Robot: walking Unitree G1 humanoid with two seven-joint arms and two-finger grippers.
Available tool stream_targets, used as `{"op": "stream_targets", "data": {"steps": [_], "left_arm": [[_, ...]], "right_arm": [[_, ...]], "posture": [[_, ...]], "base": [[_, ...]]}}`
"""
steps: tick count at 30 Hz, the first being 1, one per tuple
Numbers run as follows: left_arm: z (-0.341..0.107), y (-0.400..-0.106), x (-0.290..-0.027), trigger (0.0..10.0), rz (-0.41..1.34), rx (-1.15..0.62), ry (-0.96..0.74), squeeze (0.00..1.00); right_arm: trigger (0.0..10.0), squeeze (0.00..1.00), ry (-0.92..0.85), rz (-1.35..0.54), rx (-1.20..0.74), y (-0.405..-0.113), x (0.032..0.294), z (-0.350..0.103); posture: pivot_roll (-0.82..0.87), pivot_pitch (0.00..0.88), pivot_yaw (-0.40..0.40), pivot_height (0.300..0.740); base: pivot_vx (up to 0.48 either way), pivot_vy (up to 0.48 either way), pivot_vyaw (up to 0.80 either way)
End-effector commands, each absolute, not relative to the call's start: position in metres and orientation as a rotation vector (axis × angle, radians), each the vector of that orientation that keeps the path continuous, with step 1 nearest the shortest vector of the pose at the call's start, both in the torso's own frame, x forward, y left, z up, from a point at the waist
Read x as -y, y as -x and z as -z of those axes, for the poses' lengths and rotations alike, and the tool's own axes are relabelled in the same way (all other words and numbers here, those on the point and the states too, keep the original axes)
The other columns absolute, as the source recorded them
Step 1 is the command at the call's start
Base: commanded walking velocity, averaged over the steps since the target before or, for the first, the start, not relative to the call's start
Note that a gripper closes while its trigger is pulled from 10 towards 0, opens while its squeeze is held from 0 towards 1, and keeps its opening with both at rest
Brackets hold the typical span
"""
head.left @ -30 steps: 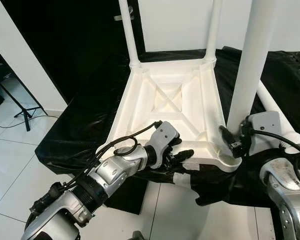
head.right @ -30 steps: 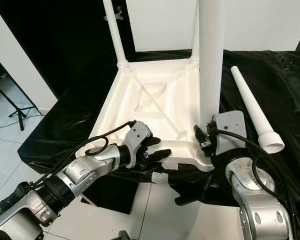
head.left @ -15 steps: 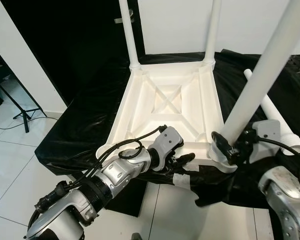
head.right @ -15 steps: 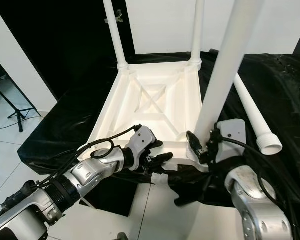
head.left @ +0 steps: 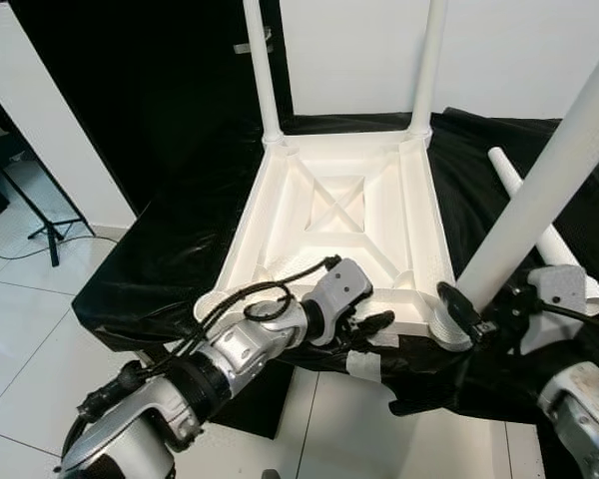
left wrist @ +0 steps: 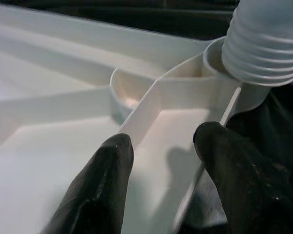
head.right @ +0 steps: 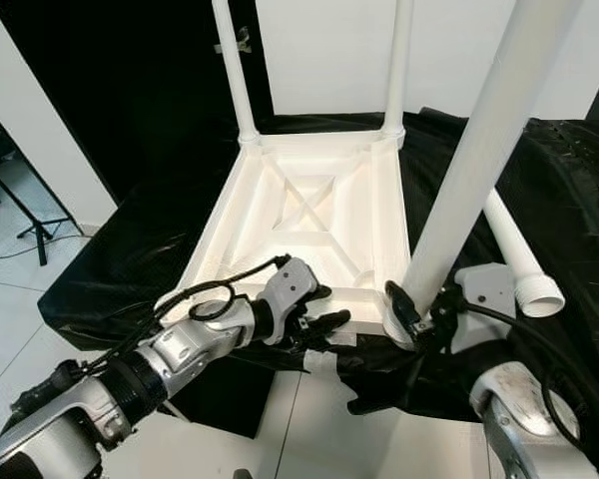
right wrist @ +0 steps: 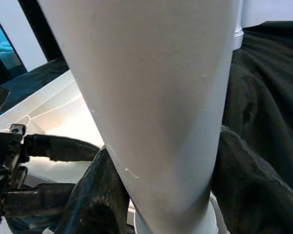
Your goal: Building children table
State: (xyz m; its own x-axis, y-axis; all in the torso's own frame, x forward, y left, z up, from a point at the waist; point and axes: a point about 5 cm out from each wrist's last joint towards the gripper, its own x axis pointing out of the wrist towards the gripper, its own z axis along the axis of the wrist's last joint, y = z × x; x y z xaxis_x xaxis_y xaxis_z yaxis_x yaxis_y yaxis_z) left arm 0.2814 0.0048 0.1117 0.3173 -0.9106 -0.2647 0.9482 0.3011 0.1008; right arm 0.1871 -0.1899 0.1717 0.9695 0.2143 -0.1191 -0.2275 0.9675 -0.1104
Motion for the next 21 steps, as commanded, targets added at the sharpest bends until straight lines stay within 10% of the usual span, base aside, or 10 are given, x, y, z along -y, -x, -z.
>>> {"op": "stream_targets", "data": {"steps": [1,21], "left_arm": [[-0.106,-0.254,-0.001,10.0,1.830,-0.258,-0.282,0.00],[-0.093,-0.278,0.020,10.0,1.597,-0.318,-0.306,0.00]], "right_arm": [[10.0,0.00,0.109,-0.179,-0.249,-0.184,0.201,-0.150],[10.0,0.00,0.154,-0.203,-0.204,-0.193,0.204,-0.156]], "posture": [[-0.05,0.000,0.096,0.740],[-0.03,0.000,0.092,0.740]], "base": [[0.000,0.000,0.00],[0.000,0.000,0.00]]}}
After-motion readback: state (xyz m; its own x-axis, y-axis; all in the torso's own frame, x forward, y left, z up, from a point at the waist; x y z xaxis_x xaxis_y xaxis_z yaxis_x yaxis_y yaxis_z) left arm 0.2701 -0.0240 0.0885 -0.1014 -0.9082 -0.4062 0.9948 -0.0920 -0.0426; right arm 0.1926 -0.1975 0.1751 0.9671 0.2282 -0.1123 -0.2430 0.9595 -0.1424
